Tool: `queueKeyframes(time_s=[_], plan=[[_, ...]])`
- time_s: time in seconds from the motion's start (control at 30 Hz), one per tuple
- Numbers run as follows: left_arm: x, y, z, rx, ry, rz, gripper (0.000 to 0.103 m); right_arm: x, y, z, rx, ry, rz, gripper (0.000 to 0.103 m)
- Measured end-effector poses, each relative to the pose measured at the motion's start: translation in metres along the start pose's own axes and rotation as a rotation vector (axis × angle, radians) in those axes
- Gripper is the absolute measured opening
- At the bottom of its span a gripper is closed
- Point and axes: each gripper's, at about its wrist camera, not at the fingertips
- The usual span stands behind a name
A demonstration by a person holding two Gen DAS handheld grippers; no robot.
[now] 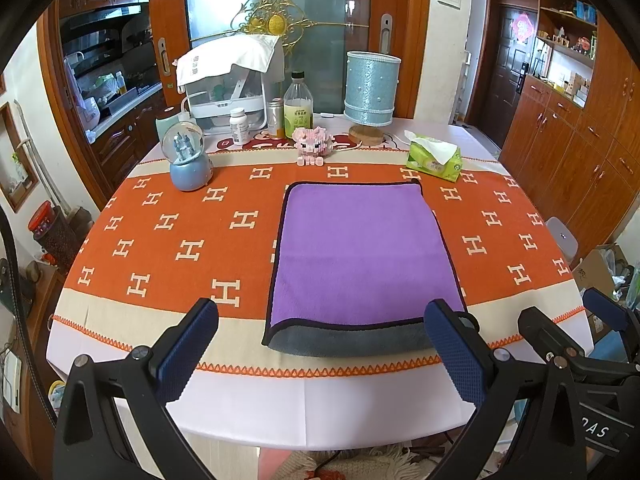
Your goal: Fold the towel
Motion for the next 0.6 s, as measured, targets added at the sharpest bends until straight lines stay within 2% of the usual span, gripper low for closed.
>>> queueKeyframes(time_s=[0.6], plan=[[-0.0019,0.0003,0.0001,-0.001,0.001,-0.006,0.102,0.0006,0.0004,-0.0016,-0.001,-0.002,0.000,0.102]])
Point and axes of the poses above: each gripper's, at about its wrist camera, not at the fingertips, and x roughly against the way its jaws point, z to its right, y to its underside, and after that the axes turned 13 degrees about -y, right-handed
